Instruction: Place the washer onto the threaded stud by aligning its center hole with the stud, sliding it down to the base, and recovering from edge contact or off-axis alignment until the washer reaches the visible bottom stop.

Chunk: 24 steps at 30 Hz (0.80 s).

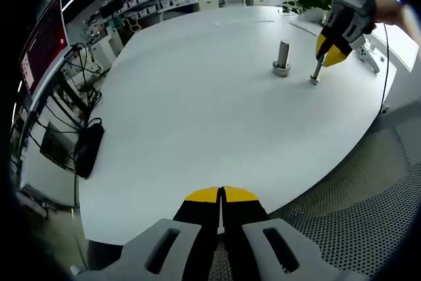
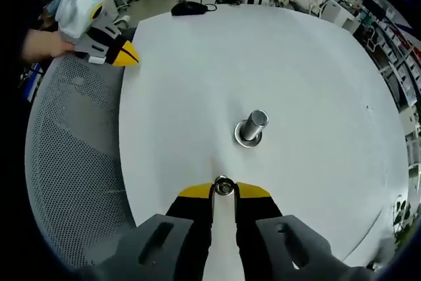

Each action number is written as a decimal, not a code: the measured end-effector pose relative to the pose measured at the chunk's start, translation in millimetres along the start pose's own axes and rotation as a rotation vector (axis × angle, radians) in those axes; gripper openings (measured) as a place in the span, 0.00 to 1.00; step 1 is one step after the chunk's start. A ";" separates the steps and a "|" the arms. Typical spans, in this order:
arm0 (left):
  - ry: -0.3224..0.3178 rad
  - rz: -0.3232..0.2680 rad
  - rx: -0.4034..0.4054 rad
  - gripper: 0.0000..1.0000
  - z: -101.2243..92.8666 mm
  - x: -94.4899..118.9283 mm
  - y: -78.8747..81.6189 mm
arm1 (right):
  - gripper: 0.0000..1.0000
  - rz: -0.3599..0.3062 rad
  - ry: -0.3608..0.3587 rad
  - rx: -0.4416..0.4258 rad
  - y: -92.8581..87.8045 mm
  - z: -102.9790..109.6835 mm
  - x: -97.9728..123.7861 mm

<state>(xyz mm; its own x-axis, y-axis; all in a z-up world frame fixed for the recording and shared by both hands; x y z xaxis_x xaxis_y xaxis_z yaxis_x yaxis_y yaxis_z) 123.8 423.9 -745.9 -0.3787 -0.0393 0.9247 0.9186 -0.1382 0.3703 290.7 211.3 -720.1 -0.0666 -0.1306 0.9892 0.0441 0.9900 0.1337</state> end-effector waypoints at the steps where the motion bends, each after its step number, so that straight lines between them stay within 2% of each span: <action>1: 0.000 0.000 0.001 0.00 0.0 0.1 0.0 | 0.13 0.008 0.002 0.003 0.3 0.5 -1.8; 9: -0.001 0.003 0.001 0.00 0.3 -0.5 -0.5 | 0.13 0.058 -0.002 0.039 -3.0 -0.5 -17.2; 20: -0.002 0.002 0.001 0.00 0.3 -0.6 -0.3 | 0.14 0.068 0.018 0.045 -3.8 -1.7 -29.1; 24: -0.003 0.000 -0.001 0.00 0.2 -0.5 0.0 | 0.25 0.052 -0.001 0.102 -3.4 0.6 -28.5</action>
<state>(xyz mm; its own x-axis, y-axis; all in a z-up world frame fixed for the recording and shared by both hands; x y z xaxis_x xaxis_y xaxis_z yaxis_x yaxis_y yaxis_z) 124.0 424.1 -746.3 -0.3783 -0.0366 0.9250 0.9185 -0.1392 0.3701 291.9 211.6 -748.7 -0.0674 -0.0794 0.9946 -0.0546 0.9956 0.0758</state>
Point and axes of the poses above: the point that each gripper's makers call its tool centre point, and the gripper's own axes: x roughly backward along the fingers, z roughly to its left, y roughly out of its top, the point moved 4 cm from there along x, roughly backward along the fingers, and after that the axes turned 13 degrees about z, right-handed, at the moved point
